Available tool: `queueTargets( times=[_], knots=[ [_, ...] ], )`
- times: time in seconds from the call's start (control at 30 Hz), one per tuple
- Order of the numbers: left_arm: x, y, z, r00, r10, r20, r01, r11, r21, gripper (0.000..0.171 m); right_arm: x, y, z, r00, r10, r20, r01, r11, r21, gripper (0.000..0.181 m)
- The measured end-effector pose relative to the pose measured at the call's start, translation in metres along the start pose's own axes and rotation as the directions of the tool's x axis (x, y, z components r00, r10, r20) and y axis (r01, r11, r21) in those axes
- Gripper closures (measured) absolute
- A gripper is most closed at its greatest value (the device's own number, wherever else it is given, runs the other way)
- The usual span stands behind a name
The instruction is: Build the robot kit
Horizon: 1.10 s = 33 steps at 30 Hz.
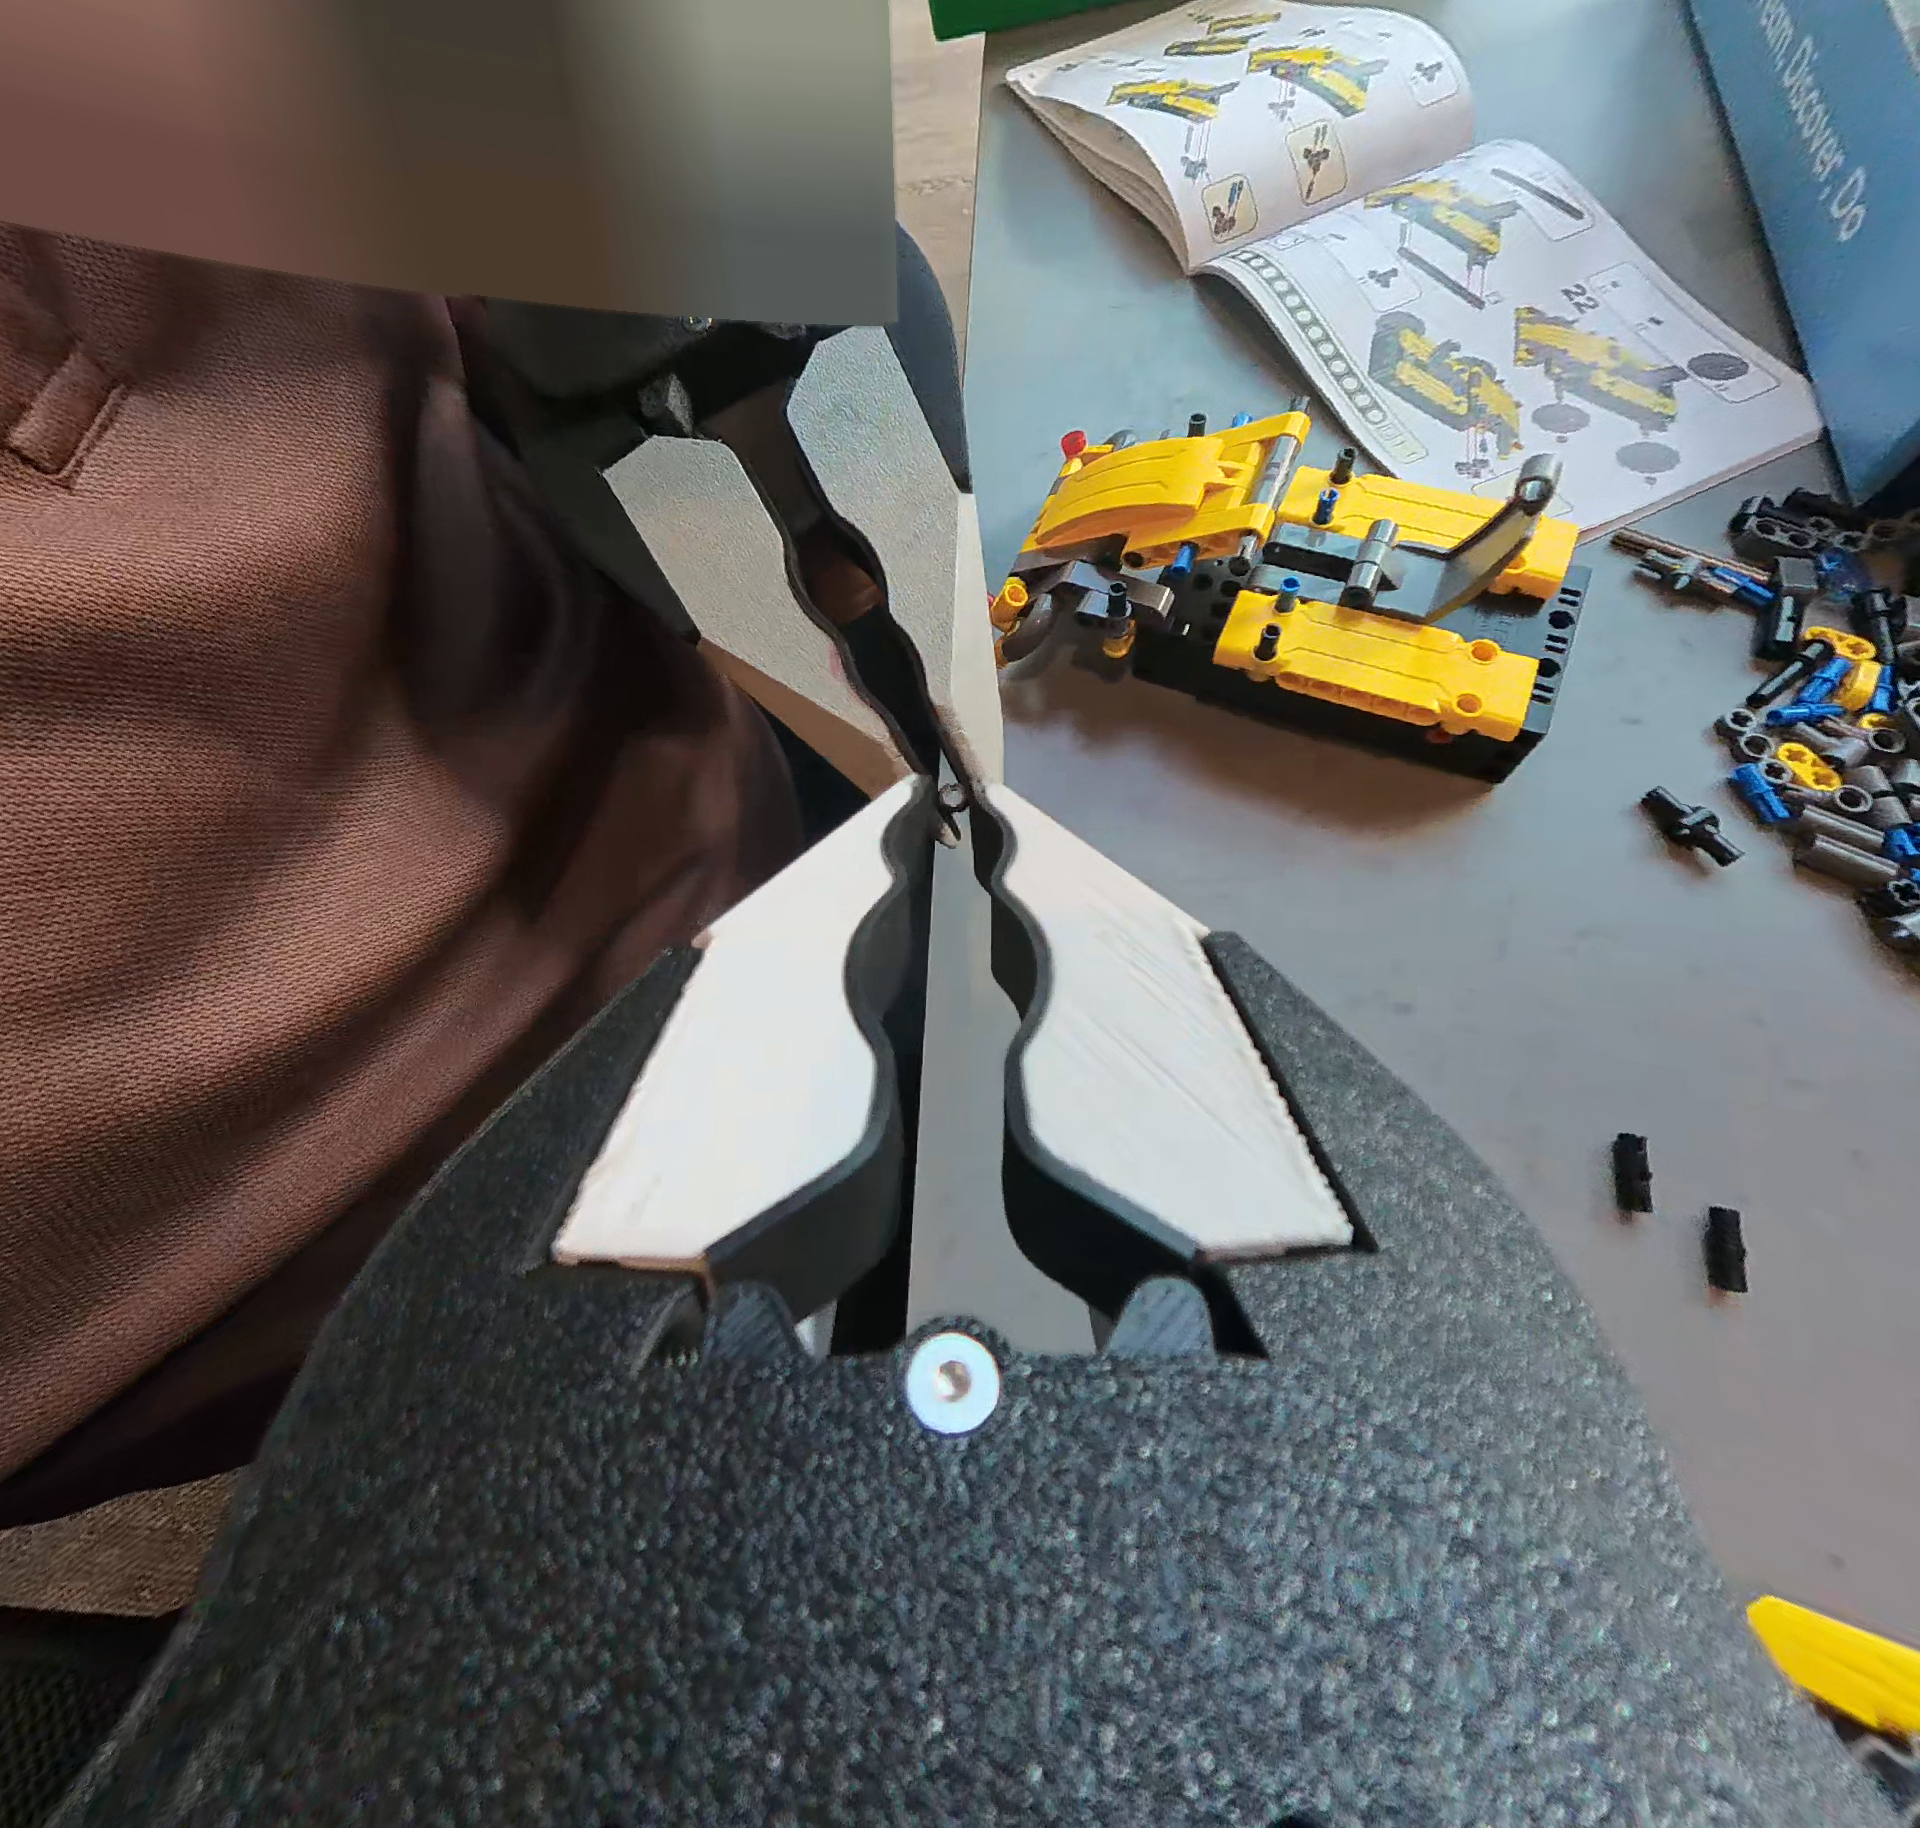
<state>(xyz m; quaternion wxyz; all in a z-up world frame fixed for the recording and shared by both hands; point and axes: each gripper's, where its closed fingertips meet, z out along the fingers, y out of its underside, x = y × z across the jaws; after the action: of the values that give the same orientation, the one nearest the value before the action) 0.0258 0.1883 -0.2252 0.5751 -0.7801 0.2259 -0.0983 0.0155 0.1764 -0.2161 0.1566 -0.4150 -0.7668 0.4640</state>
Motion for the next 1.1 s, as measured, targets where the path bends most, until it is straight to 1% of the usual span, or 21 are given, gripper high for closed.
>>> queueTargets(
  times=[0.3,0.43,0.47,0.5,0.53,0.6,0.67,0.77,0.83,0.87,0.93,1.0,1.1],
  knots=[
    [0.004,-0.002,0.007,1.000,-0.010,-0.016,0.009,1.000,-0.014,0.170,0.000,0.003,-0.012,0.999,0.004,-0.054,-0.003,1.000,0.016,0.180],
    [0.004,-0.010,0.016,0.998,-0.066,-0.012,0.066,0.998,-0.017,0.169,0.005,0.007,-0.025,0.994,0.029,-0.105,-0.025,0.999,0.037,0.181],
    [0.003,-0.012,0.020,0.996,-0.090,-0.012,0.089,0.996,-0.022,0.163,0.010,0.009,-0.032,0.990,0.051,-0.132,-0.045,0.998,0.052,0.181],
    [0.002,-0.012,0.025,0.994,-0.113,-0.011,0.113,0.993,-0.042,0.151,0.016,0.013,-0.039,0.983,0.081,-0.167,-0.070,0.995,0.069,0.181],
    [0.001,-0.010,0.031,0.991,-0.130,-0.007,0.129,0.989,-0.071,0.144,0.024,0.017,-0.048,0.972,0.120,-0.202,-0.104,0.991,0.090,0.181],
    [-0.002,-0.007,0.043,0.991,-0.133,-0.002,0.131,0.983,-0.127,0.140,0.034,0.028,-0.062,0.946,0.209,-0.249,-0.181,0.975,0.129,0.180],
    [-0.005,0.000,0.057,0.991,-0.133,-0.003,0.130,0.972,-0.196,0.131,0.038,0.041,-0.071,0.924,0.261,-0.279,-0.225,0.962,0.155,0.180],
    [-0.009,0.016,0.072,0.990,-0.141,-0.004,0.132,0.938,-0.319,0.119,0.033,0.054,-0.078,0.917,0.276,-0.290,-0.231,0.956,0.178,0.180],
    [-0.012,0.026,0.076,0.991,-0.132,0.002,0.122,0.911,-0.394,0.108,0.029,0.060,-0.083,0.914,0.274,-0.300,-0.225,0.956,0.189,0.180],
    [-0.014,0.029,0.077,0.992,-0.123,0.005,0.114,0.901,-0.419,0.106,0.027,0.062,-0.085,0.914,0.274,-0.298,-0.221,0.955,0.199,0.180],
    [-0.021,0.029,0.079,0.996,-0.090,0.020,0.090,0.898,-0.431,0.105,0.023,0.065,-0.090,0.916,0.273,-0.294,-0.213,0.952,0.221,0.180],
    [-0.021,0.030,0.082,0.995,-0.097,0.006,0.090,0.891,-0.446,0.103,0.019,0.069,-0.095,0.918,0.271,-0.289,-0.206,0.949,0.237,0.180],
    [-0.015,0.044,0.083,0.991,-0.127,-0.031,0.092,0.843,-0.530,0.100,0.014,0.072,-0.103,0.922,0.264,-0.282,-0.190,0.946,0.263,0.180]
  ],
)
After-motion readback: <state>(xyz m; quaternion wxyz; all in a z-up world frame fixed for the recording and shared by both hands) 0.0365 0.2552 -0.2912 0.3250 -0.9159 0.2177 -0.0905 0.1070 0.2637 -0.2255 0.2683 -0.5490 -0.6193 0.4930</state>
